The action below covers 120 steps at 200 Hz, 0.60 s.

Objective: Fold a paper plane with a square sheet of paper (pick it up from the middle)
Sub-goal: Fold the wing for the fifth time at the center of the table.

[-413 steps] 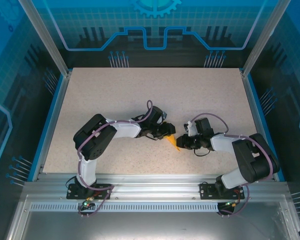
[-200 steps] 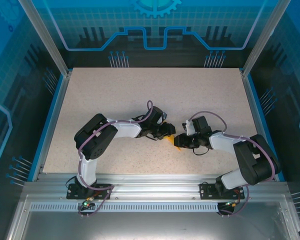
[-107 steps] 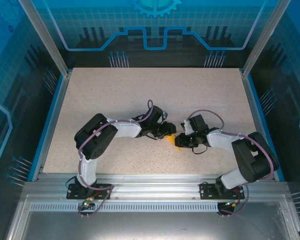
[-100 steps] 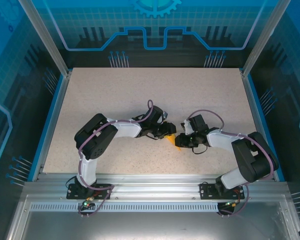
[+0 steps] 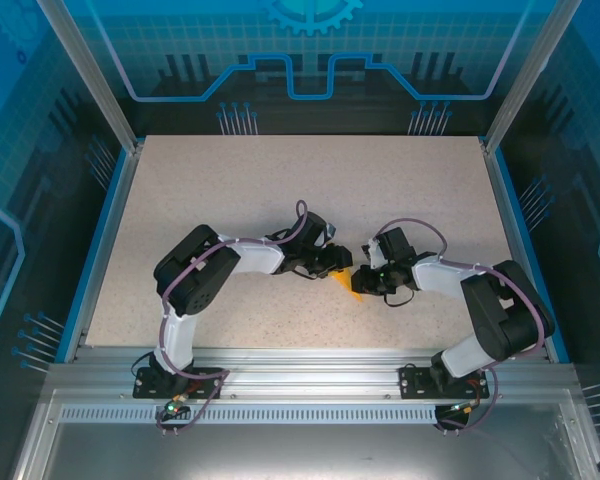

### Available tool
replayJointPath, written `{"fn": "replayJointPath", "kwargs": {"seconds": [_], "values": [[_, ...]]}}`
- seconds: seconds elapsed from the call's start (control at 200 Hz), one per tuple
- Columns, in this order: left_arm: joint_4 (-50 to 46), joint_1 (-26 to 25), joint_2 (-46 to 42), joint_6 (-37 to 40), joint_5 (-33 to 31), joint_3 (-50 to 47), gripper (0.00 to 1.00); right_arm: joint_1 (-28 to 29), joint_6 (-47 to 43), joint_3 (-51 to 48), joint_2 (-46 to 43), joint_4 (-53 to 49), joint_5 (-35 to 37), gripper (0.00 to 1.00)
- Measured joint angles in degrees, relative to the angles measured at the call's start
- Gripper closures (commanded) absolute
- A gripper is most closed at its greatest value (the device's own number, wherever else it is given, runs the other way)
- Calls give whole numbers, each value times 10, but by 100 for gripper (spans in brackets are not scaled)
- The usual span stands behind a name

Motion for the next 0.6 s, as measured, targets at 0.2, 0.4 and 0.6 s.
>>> {"fn": "replayJointPath", "kwargs": {"seconds": [0.2,0.4,0.6], "values": [[3,3,9,5,8,9,57,0,7,0,-5,-1,1,77],[3,4,10,6,12,10,57,-2,21,-20,-42,5,3,74],[3,4,10,6,13,10,57,-12,28,-30,-88,19,-41,84]]}}
